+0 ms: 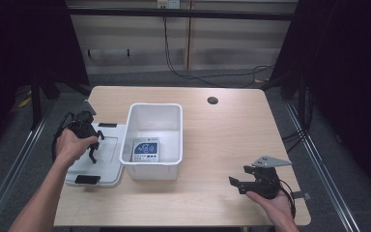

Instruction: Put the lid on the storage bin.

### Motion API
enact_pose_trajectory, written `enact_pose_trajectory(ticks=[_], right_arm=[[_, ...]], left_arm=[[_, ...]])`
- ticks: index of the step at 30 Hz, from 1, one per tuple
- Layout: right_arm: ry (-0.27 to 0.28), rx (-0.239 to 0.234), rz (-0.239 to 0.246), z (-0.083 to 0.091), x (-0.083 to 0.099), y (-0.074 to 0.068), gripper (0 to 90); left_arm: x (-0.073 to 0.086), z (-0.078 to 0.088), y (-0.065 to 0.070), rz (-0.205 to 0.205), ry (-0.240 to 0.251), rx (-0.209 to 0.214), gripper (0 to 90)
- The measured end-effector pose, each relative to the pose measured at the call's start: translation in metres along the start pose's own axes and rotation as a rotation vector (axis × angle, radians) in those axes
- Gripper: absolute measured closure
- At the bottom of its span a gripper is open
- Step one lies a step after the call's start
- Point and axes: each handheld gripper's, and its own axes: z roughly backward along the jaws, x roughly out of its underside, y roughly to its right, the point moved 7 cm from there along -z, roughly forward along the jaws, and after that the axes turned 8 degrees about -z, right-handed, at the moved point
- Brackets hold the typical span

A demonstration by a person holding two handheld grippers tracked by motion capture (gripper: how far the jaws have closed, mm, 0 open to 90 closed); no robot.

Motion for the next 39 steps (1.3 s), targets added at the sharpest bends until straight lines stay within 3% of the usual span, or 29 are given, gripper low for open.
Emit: enact_pose_trajectory(ticks=[7,22,28,36,39], right_arm=[[-0.003,-0.001,0.0,0.0,0.0,0.0,25.9],[-0.015,-0.002,0.004,-0.001,0.002,-0.001,25.9],[-0.017,0.002,-0.002,-0.001,0.002,0.0,25.9],[-0.018,0.004,0.0,-0.002,0.002,0.0,25.9],[-0.018,0.004,-0.001,-0.002,0.002,0.0,25.9]], left_arm=[[0.002,0.001,0.001,0.0,-0.007,0.004,84.6],[0.005,0.023,-0.003,-0.016,-0.011,0.016,84.7],[0.005,0.028,-0.005,-0.003,-0.013,0.011,84.7],[0.007,0.041,-0.008,-0.03,-0.017,0.012,84.8],[0.007,0.043,-0.008,-0.017,-0.009,0.017,84.8]])
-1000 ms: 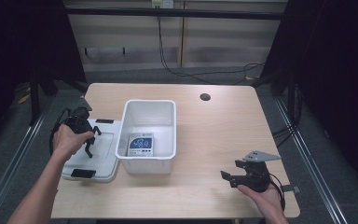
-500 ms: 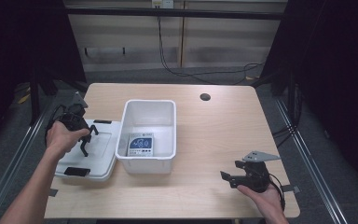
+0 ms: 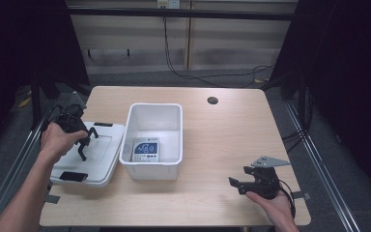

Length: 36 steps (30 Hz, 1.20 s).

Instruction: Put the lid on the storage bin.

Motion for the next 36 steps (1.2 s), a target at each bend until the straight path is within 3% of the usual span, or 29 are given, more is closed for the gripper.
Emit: enact_pose_trajectory(ticks=[4,19,30,33,36], right_arm=[[0.001,0.001,0.0,0.0,0.0,0.0,25.9],[0.004,0.004,-0.001,0.0,0.0,0.001,25.8],[0.004,0.004,-0.001,-0.001,0.0,0.001,25.7],[0.005,0.004,-0.002,-0.001,0.0,0.001,25.7],[0.004,0.004,-0.001,-0.001,0.0,0.001,25.7]], left_arm=[[0.001,0.007,-0.003,0.012,0.01,0.002,84.8],[0.004,0.028,-0.006,-0.027,0.033,0.035,84.8],[0.006,0.049,-0.012,-0.03,0.048,0.024,84.9],[0.006,0.054,-0.011,-0.068,0.048,0.026,84.9],[0.005,0.058,-0.01,-0.075,0.051,0.023,84.9]])
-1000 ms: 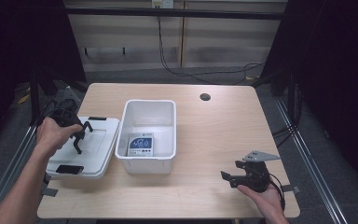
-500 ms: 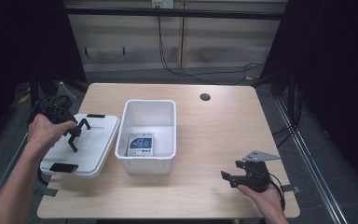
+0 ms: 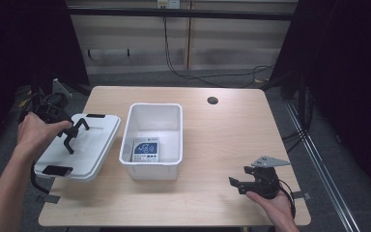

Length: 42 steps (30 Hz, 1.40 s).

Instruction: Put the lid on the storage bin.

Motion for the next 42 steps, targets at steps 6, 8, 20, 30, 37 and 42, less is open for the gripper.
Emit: enact_pose_trajectory(ticks=[6,8,20,30,37,42], right_arm=[[-0.001,-0.001,0.003,0.0,0.0,0.0,25.7],[0.0,0.0,0.003,0.0,0.0,0.0,25.7],[0.0,-0.001,0.004,0.0,0.0,0.0,25.7],[-0.002,-0.001,0.001,0.0,0.0,0.0,25.7],[-0.003,-0.001,-0.003,0.0,0.001,-0.001,25.7],[-0.005,-0.004,-0.003,0.0,0.001,-0.001,25.7]], left_arm=[[-0.002,0.01,0.003,-0.021,0.003,0.005,84.9],[-0.003,0.013,0.004,-0.026,0.01,-0.001,84.9],[-0.007,0.028,0.01,-0.034,0.025,0.003,84.9],[-0.012,0.036,0.018,-0.011,0.034,-0.039,85.0],[-0.022,0.045,0.036,-0.039,0.052,-0.027,84.9],[-0.027,0.047,0.05,-0.062,0.061,-0.022,84.9]])
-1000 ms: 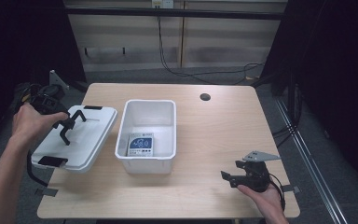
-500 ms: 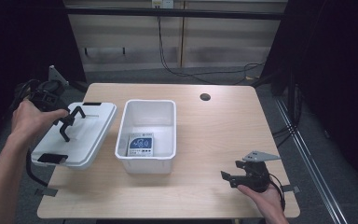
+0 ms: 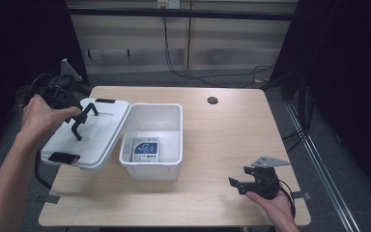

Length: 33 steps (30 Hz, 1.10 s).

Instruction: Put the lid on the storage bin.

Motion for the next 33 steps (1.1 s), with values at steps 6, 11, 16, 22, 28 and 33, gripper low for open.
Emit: enact_pose_trajectory(ticks=[6,11,16,22,28,33], right_arm=[[-0.001,0.001,-0.002,0.0,0.0,0.0,25.7],[0.0,0.0,-0.001,0.0,0.0,-0.001,25.7],[-0.001,-0.001,0.001,0.0,0.0,0.0,25.7],[0.0,-0.001,0.0,0.0,0.0,-0.001,25.7],[0.0,-0.001,0.0,0.0,0.0,-0.001,25.7],[0.0,-0.001,0.0,0.0,0.0,-0.001,25.7]], left_arm=[[-0.006,0.001,0.014,-0.004,0.013,0.013,84.9],[-0.012,0.001,0.025,-0.014,0.011,0.019,84.9],[-0.018,-0.001,0.037,-0.036,0.017,0.031,84.8],[-0.024,-0.002,0.049,-0.053,0.015,0.042,84.9],[-0.03,-0.001,0.059,-0.036,0.015,0.021,84.9],[-0.035,-0.003,0.066,-0.011,0.019,0.046,84.9]])
